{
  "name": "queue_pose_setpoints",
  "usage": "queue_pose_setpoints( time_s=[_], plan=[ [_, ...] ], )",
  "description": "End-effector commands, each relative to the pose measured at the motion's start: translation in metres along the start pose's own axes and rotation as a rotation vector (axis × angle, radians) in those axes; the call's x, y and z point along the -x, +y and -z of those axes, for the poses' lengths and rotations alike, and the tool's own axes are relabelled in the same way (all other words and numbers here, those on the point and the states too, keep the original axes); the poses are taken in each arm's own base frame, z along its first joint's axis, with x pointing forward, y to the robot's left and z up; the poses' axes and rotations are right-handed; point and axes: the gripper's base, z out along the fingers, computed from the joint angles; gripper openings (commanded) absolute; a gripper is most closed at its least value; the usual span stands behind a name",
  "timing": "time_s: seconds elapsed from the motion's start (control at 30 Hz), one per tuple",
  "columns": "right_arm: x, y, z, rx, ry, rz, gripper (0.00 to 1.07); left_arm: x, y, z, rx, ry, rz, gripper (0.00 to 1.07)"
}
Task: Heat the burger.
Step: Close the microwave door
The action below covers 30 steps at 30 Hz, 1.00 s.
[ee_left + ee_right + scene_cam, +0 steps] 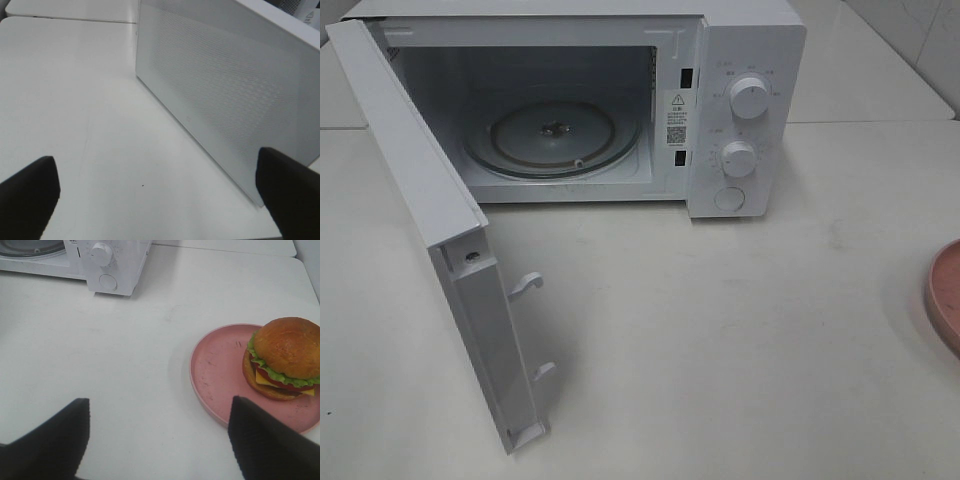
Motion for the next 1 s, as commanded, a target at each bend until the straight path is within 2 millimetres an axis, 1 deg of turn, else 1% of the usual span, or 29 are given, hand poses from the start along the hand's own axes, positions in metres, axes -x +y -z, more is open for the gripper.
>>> queue_pose_setpoints(
  time_s=[0.03,0.07,0.13,0.17,0.2,0.23,0.27,0.3,0.33,0.37,0.4,0.43,0.47,0.53,0.57,0.6,0.63,0.67,0.7,0.73,0.83,0.9,0.93,0.97,1.0],
  plan=[
    [-0.002,0.000,0.003,-0.002,-0.025,0.013,0.75,0.001,-0.002,0.002,-0.013,-0.039,0.012,1.00],
    [-0.002,0.000,0.003,-0.002,-0.025,0.013,0.75,0.001,-0.002,0.002,-0.013,-0.039,0.012,1.00],
    [-0.002,0.000,0.003,-0.002,-0.025,0.012,0.75,0.009,-0.002,0.005,-0.017,-0.052,0.014,0.96],
    [-0.002,0.000,0.003,-0.002,-0.025,0.012,0.75,0.009,-0.002,0.005,-0.017,-0.052,0.014,0.96],
    [-0.002,0.000,0.003,-0.001,-0.025,0.012,0.75,0.016,-0.002,0.004,-0.011,-0.047,0.014,0.90],
    [-0.002,0.000,0.003,-0.001,-0.025,0.012,0.75,0.019,-0.001,0.002,-0.006,-0.041,0.014,0.87],
    [-0.002,0.000,0.003,-0.001,-0.025,0.012,0.75,0.019,-0.001,0.002,-0.006,-0.041,0.014,0.87],
    [-0.002,0.000,0.003,-0.001,-0.025,0.012,0.75,0.023,0.001,-0.004,0.003,-0.016,0.017,0.78],
    [-0.002,0.000,0.003,-0.001,-0.025,0.012,0.75,0.025,0.002,-0.008,0.006,0.001,0.020,0.72],
    [-0.002,0.000,0.003,-0.001,-0.025,0.012,0.75,0.025,0.002,-0.008,0.006,0.001,0.020,0.72],
    [-0.002,0.000,0.003,-0.001,-0.025,0.012,0.75,0.031,0.005,-0.016,0.014,0.020,0.025,0.60],
    [-0.002,0.000,0.003,-0.001,-0.025,0.012,0.75,0.034,0.006,-0.020,0.017,0.025,0.029,0.52],
    [-0.002,0.000,0.003,-0.001,-0.025,0.012,0.75,0.034,0.006,-0.020,0.017,0.025,0.029,0.52],
    [-0.002,0.000,0.003,-0.001,-0.025,0.012,0.75,0.044,0.009,-0.036,0.021,0.045,0.053,0.18],
    [-0.002,0.000,0.003,-0.001,-0.025,0.012,0.75,0.044,0.009,-0.036,0.021,0.045,0.053,0.18],
    [-0.002,0.000,0.003,-0.001,-0.025,0.012,0.75,0.047,0.010,-0.041,0.025,0.050,0.057,0.08],
    [-0.002,0.000,0.003,-0.001,-0.025,0.012,0.75,0.047,0.010,-0.041,0.025,0.050,0.057,0.08],
    [-0.002,0.000,0.003,-0.001,-0.025,0.012,0.75,0.052,0.013,-0.049,0.031,0.055,0.060,0.00],
    [-0.002,0.000,0.003,-0.001,-0.025,0.012,0.75,0.054,0.014,-0.054,0.036,0.045,0.062,0.00],
    [-0.002,0.000,0.003,-0.001,-0.025,0.012,0.75,0.057,0.017,-0.062,0.049,0.016,0.066,0.00],
    [-0.002,0.000,0.003,-0.001,-0.025,0.012,0.75,0.058,0.018,-0.066,0.057,-0.010,0.064,0.00],
    [-0.002,0.000,0.003,-0.001,-0.025,0.012,0.75,0.053,0.025,-0.086,0.093,-0.088,0.044,0.00],
    [-0.002,0.000,0.003,-0.001,-0.025,0.012,0.75,0.053,0.025,-0.086,0.093,-0.088,0.044,0.00],
    [-0.002,0.000,0.003,-0.001,-0.025,0.012,0.75,0.051,0.027,-0.090,0.102,-0.104,0.038,0.00],
    [-0.002,0.000,0.003,-0.001,-0.025,0.012,0.75,0.048,0.030,-0.098,0.124,-0.156,0.020,0.00]
  ],
)
